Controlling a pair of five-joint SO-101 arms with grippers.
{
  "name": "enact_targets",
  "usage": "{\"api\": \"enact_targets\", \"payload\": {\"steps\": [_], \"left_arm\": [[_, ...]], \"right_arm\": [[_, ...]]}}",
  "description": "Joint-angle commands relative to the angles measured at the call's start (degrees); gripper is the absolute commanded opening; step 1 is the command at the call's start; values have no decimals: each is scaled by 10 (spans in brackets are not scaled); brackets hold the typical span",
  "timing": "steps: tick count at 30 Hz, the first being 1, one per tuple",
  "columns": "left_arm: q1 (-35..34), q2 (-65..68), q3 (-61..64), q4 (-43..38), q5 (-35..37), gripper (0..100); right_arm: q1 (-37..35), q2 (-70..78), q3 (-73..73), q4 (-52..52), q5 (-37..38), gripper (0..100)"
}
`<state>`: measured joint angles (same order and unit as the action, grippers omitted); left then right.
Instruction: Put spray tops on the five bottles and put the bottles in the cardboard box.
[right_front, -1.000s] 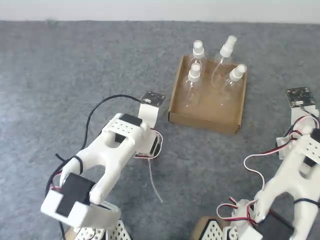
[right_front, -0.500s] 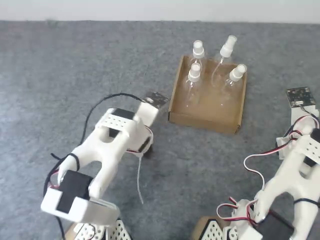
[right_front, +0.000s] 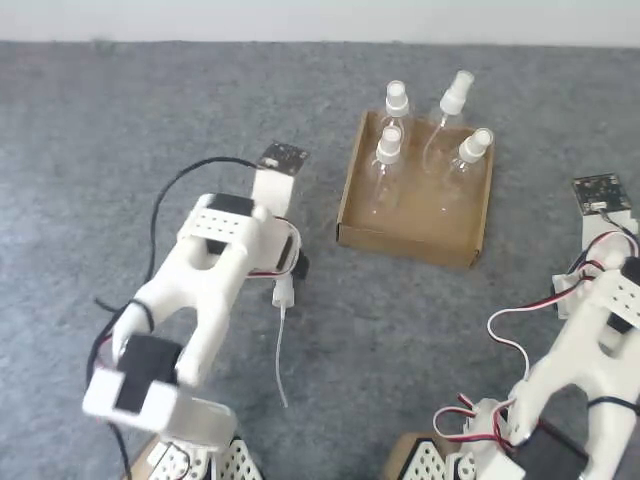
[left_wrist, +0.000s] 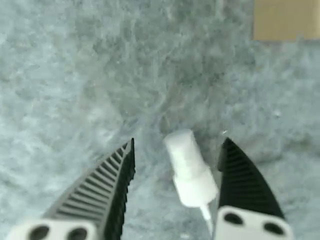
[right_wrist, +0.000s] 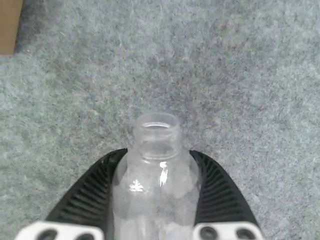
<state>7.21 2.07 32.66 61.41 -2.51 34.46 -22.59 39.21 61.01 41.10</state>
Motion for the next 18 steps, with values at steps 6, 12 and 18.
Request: {"api": "enact_targets", "payload": {"steps": [6,12,18], "left_arm": [[35,80,-40,0,62,177],[37,80,-40,-14,67,91],[37,77,-40,-12,65,39]], "right_arm": [[6,-29,-4,0,8,53],[5,-28,-4,0,8,53],[6,-28,-4,0,8,53]]}}
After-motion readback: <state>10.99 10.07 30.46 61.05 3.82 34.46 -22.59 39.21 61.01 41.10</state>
